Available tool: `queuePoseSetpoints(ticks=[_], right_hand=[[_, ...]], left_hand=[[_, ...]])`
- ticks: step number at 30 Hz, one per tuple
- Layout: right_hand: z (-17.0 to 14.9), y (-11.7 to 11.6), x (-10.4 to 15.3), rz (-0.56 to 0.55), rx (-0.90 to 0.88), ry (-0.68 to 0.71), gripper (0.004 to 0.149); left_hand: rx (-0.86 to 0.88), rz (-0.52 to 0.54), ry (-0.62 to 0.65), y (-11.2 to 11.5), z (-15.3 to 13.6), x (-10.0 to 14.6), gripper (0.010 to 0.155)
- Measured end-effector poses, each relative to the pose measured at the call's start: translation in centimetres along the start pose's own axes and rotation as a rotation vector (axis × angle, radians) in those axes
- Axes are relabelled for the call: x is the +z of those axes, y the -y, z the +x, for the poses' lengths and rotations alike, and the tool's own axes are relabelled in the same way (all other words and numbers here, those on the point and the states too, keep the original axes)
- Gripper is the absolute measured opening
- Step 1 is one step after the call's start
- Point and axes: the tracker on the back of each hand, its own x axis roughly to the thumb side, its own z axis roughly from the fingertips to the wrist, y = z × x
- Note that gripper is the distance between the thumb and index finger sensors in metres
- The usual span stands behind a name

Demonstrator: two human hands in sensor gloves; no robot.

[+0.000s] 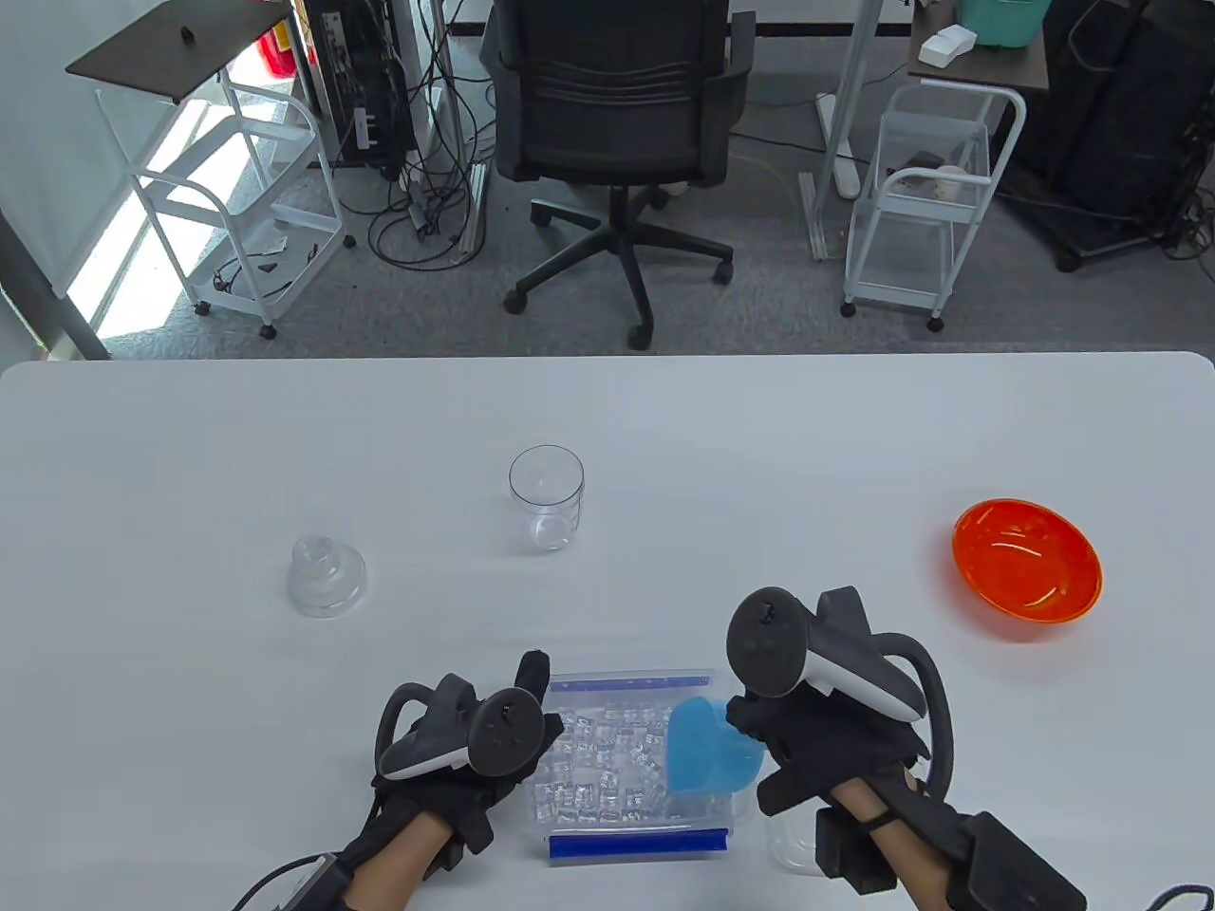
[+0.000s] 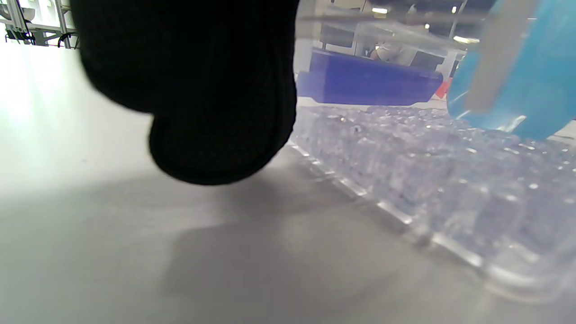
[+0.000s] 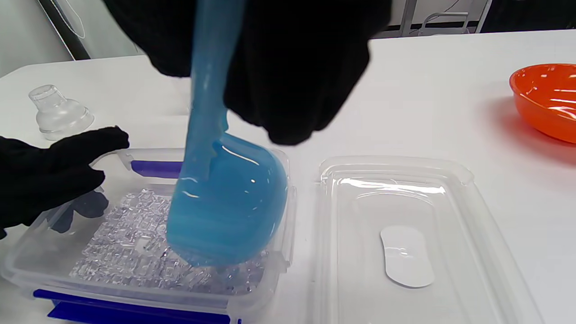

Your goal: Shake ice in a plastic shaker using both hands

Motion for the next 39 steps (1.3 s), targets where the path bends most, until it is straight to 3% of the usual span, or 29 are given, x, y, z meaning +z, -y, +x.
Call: queuePoseSetpoints(ticks=[4, 9, 12, 15, 30, 35, 39], right_hand=[[0.3, -0.3, -1.4, 0.022, 0.017, -0.008, 0.048], [-3.6, -1.4, -4.2, 0.107, -0.195, 0.019, 0.049], [-6.0, -4.0, -5.6, 0.135, -0.348, 0.063, 0.05], [-7.1, -5.0, -5.7, 0.092, -0.434, 0.102, 0.05], [-12.5, -10.4, -8.1, 0.179, -0.863, 0.216, 0.053], [-12.9, -10.2, -8.2, 0.191, -0.894, 0.222, 0.053], [-13.2, -8.7, -7.9, 0.2, -0.894, 0.208, 0.053]], left_hand=[[0.006, -0.007, 0.002, 0.1, 0.1, -0.1, 0.069], [-0.007, -0.008, 0.005, 0.3, 0.3, -0.2, 0.069], [-0.015, -0.009, 0.007, 0.3, 0.3, -0.3, 0.069], [-0.016, -0.01, 0.006, 0.3, 0.3, -0.3, 0.069], [0.004, -0.014, 0.004, 0.4, 0.2, -0.3, 0.069], [0.006, -0.014, 0.004, 0.5, 0.2, -0.4, 0.069], [0.004, -0.014, 0.004, 0.5, 0.1, -0.4, 0.07]])
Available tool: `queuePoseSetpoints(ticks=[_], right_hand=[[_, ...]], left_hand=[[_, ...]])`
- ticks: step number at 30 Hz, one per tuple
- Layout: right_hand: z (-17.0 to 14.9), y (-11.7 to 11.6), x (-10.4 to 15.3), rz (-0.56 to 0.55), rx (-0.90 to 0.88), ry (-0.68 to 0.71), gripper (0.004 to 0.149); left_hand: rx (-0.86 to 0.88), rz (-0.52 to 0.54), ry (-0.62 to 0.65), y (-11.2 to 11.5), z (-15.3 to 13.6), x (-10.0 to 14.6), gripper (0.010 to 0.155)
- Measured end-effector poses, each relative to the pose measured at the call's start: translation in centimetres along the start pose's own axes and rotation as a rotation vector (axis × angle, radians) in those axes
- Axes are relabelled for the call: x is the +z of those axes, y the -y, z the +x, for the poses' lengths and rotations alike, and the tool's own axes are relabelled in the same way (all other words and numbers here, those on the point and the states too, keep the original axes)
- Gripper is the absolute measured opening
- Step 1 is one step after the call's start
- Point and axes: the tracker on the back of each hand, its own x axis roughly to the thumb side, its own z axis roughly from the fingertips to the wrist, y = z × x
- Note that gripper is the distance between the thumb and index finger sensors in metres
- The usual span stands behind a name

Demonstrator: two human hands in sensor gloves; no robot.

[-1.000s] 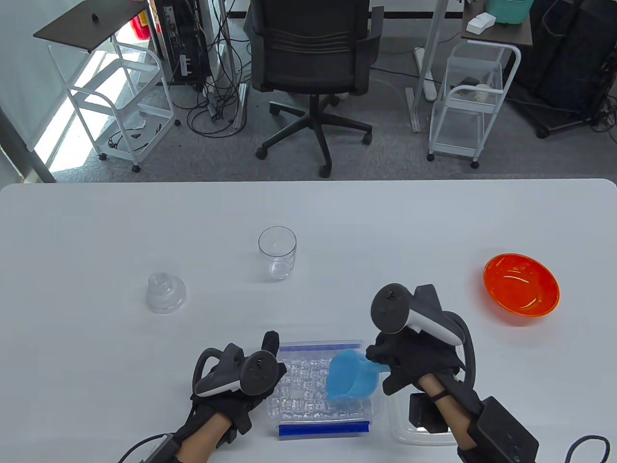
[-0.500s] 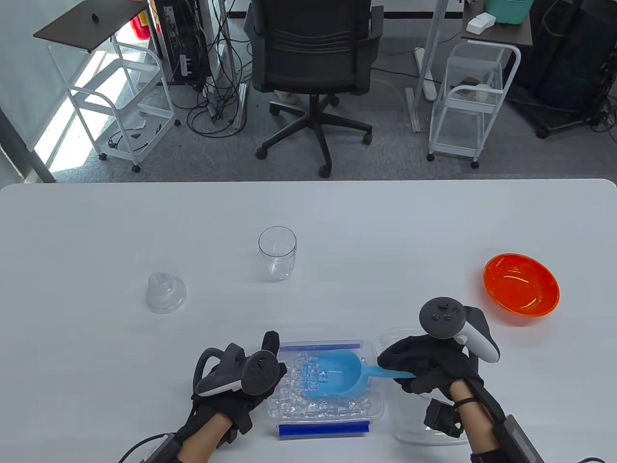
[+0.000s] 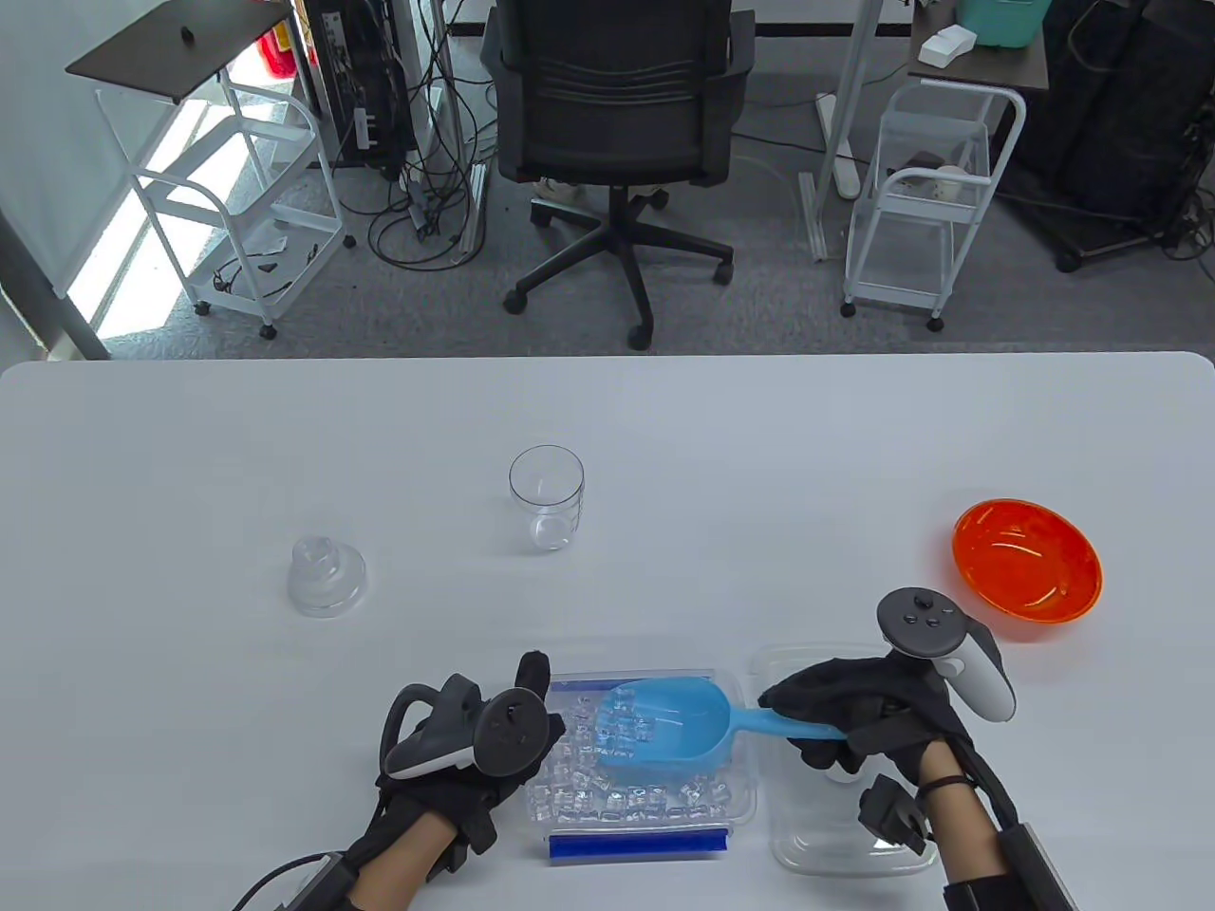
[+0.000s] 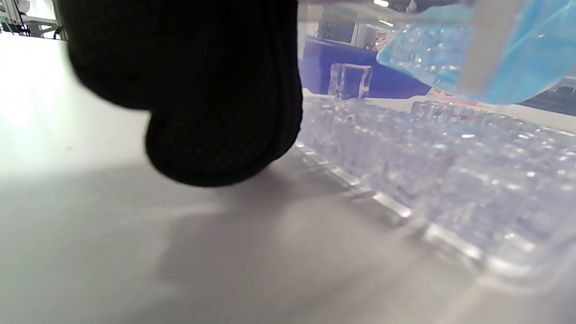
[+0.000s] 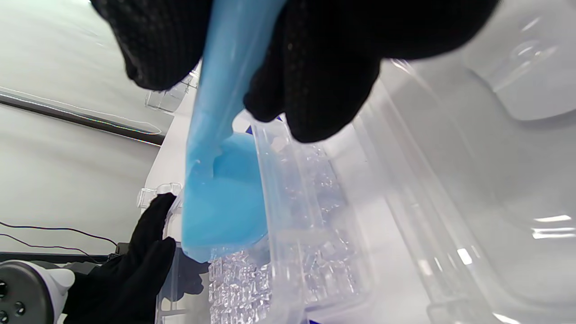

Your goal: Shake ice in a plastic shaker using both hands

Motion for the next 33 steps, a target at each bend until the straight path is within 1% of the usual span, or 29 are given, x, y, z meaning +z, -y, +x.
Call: queuePoseSetpoints(ticks=[6, 13, 17, 19, 23, 25, 29, 33], right_hand=[[1.9, 1.3, 0.5, 0.004, 0.012, 0.001, 0.052], [4.5, 2.5, 0.8, -0.05, 0.0, 0.029, 0.052], [6.7, 3.4, 0.4, -0.168, -0.005, 0.037, 0.052], [7.3, 3.6, 0.2, -0.209, -0.019, 0.035, 0.052], [9.0, 4.1, -0.5, -0.324, -0.044, 0.037, 0.052], [10.0, 4.2, -0.9, -0.388, -0.055, 0.017, 0.052], [12.0, 4.4, -1.8, -0.462, -0.034, 0.004, 0.052], [14.1, 3.8, -3.3, -0.522, 0.019, -0.009, 0.052]], left_hand=[[0.008, 0.001, 0.0, 0.0, 0.0, 0.0, 0.069], [0.009, -0.001, -0.001, 0.0, -0.1, 0.0, 0.069], [0.014, -0.003, 0.001, 0.0, -0.1, 0.0, 0.07], [0.013, -0.005, 0.001, 0.0, -0.1, 0.0, 0.07], [0.016, -0.003, 0.001, 0.0, -0.2, 0.0, 0.07], [0.017, -0.005, 0.0, 0.0, -0.2, -0.1, 0.07], [0.009, -0.009, 0.003, 0.0, -0.2, -0.1, 0.069], [0.011, -0.006, 0.004, 0.0, -0.2, -0.1, 0.069]])
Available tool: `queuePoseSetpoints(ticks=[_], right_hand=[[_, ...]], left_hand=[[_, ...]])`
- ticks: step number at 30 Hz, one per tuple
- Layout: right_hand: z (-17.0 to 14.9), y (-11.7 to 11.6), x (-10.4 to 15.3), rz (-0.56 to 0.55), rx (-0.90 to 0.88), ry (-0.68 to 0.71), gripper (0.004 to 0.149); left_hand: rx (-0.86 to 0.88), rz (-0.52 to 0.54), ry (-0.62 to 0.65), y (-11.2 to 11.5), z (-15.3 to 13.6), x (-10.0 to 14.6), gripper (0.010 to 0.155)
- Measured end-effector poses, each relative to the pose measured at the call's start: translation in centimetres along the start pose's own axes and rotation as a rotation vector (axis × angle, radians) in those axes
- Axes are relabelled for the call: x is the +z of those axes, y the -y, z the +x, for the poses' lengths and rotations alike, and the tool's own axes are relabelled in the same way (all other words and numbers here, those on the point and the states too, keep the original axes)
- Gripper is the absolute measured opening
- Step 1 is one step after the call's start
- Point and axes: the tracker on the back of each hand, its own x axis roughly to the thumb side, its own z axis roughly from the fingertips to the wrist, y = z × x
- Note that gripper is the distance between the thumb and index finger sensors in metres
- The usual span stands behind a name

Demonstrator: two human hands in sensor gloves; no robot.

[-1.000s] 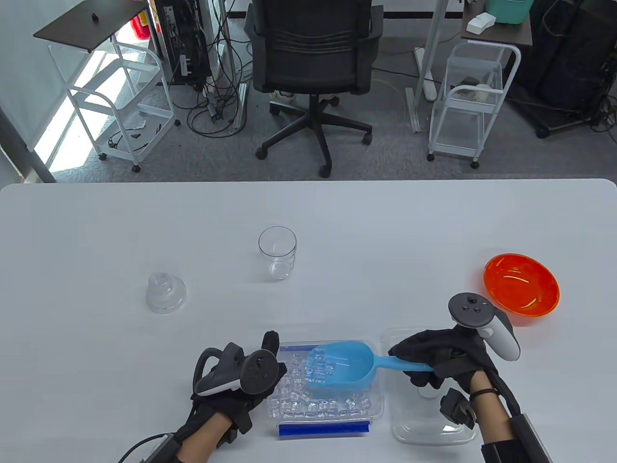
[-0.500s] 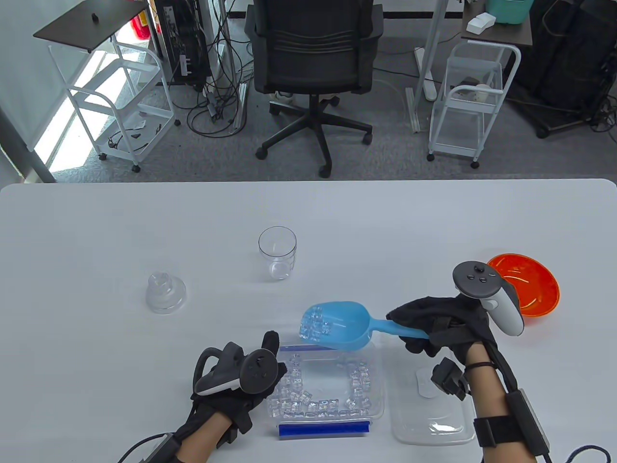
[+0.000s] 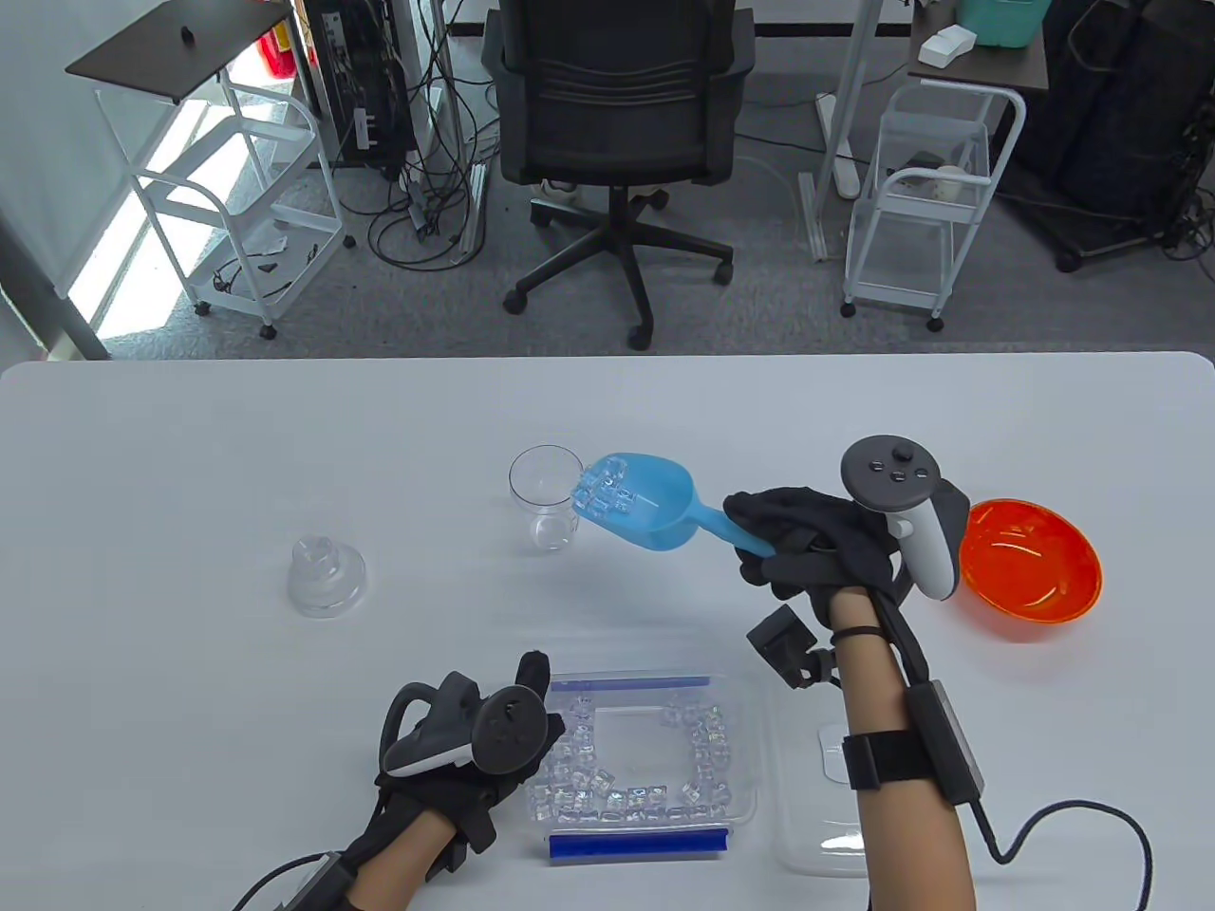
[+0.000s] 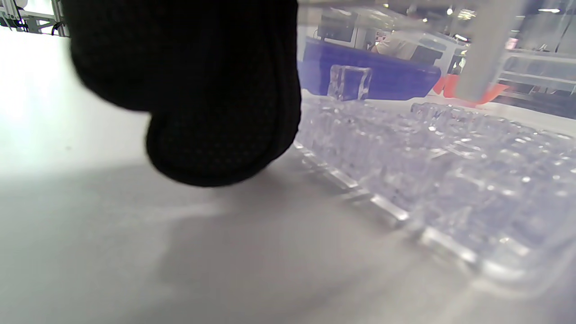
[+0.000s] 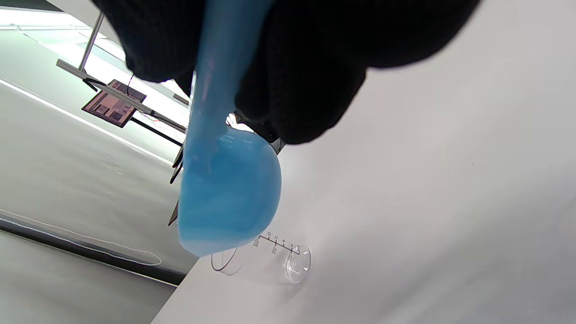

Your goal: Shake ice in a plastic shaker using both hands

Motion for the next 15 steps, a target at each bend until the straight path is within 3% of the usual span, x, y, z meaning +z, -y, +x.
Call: queuePoseSetpoints(ticks=[8, 15], right_hand=[[2.6, -3.1, -1.0, -0.083, 0.149, -0.024, 0.052], [4.0, -4.2, -0.8, -0.137, 0.261, -0.015, 0.052]], left_hand=[[0.011, 0.0, 0.0, 0.0, -0.1, 0.0, 0.069], [0.012, 0.002, 0.001, 0.0, -0.1, 0.0, 0.069]])
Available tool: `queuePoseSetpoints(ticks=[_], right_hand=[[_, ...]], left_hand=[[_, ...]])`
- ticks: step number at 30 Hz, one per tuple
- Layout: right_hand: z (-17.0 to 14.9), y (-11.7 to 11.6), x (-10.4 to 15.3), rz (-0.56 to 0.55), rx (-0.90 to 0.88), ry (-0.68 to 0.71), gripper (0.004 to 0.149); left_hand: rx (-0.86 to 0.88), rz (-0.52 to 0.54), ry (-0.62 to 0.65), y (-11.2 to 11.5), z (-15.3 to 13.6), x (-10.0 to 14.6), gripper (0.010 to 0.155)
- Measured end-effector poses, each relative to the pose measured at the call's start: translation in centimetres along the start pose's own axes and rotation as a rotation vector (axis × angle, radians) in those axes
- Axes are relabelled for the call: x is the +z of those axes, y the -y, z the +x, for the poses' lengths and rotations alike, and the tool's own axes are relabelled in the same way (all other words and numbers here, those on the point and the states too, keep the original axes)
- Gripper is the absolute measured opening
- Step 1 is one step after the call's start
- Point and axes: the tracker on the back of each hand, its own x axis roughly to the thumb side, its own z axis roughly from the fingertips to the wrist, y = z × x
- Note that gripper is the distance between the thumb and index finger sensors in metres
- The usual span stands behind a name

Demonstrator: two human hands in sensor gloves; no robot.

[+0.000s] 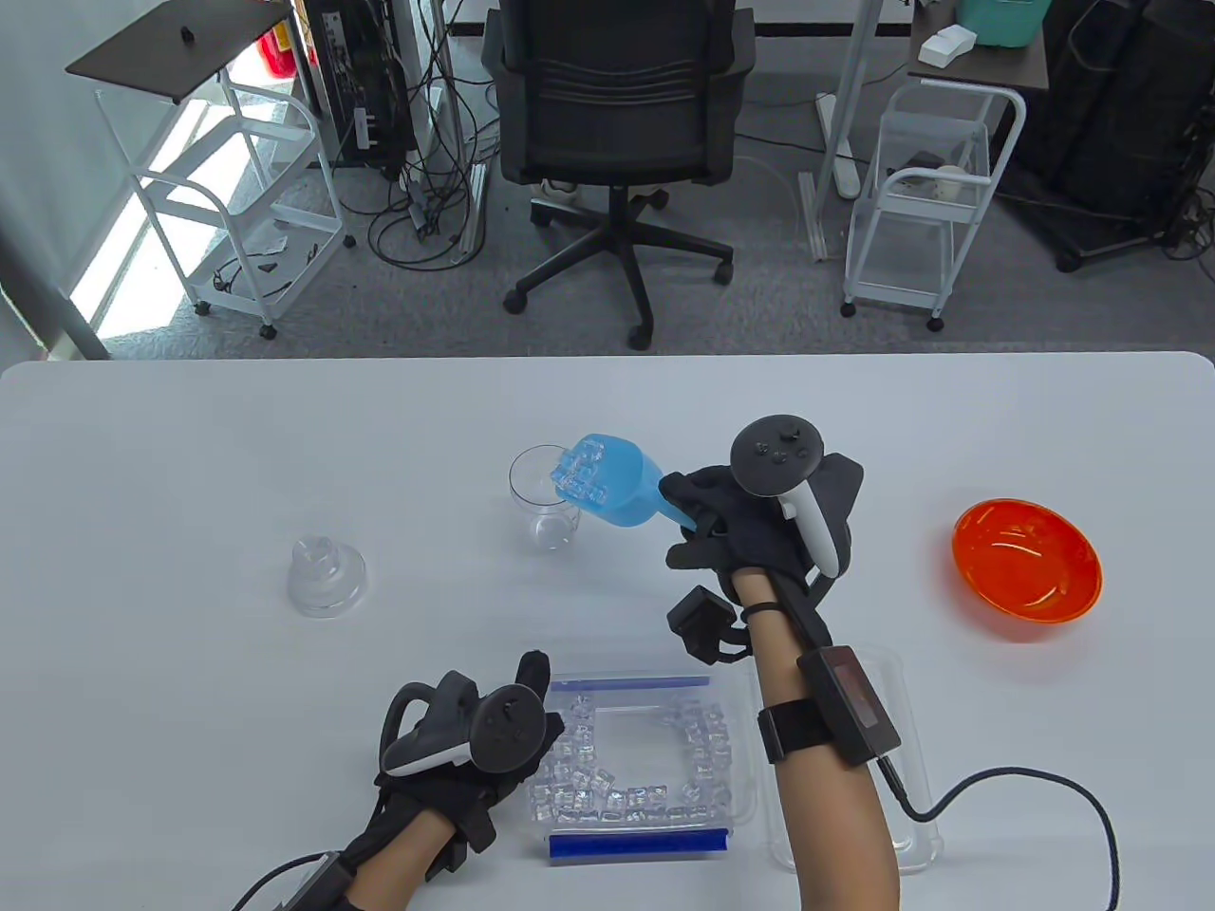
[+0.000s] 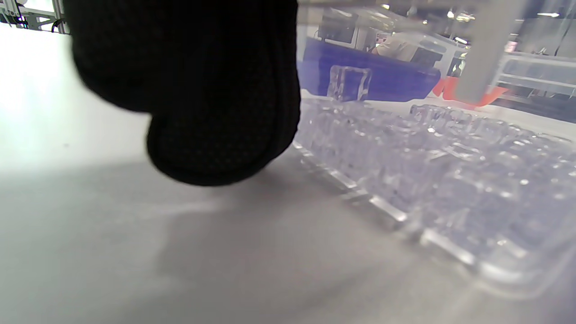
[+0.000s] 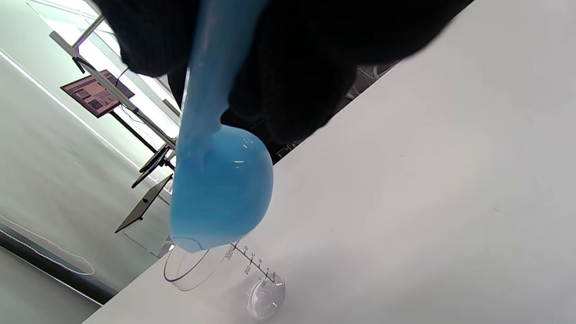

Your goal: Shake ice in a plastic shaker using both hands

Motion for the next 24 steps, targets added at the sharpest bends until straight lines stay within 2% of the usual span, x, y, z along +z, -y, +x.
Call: queuePoseSetpoints(ticks=[10, 24], right_hand=[[2.7, -0.6, 1.3, -0.089, 0.178, 0.052, 0.051], [4.1, -1.5, 2.2, -0.159, 0.302, 0.1, 0.051]], left_hand=[[-0.022, -0.001, -0.001, 0.0, 0.0, 0.0, 0.069], [-0.006, 0.0, -0.002, 0.0, 0.0, 0.0, 0.069]])
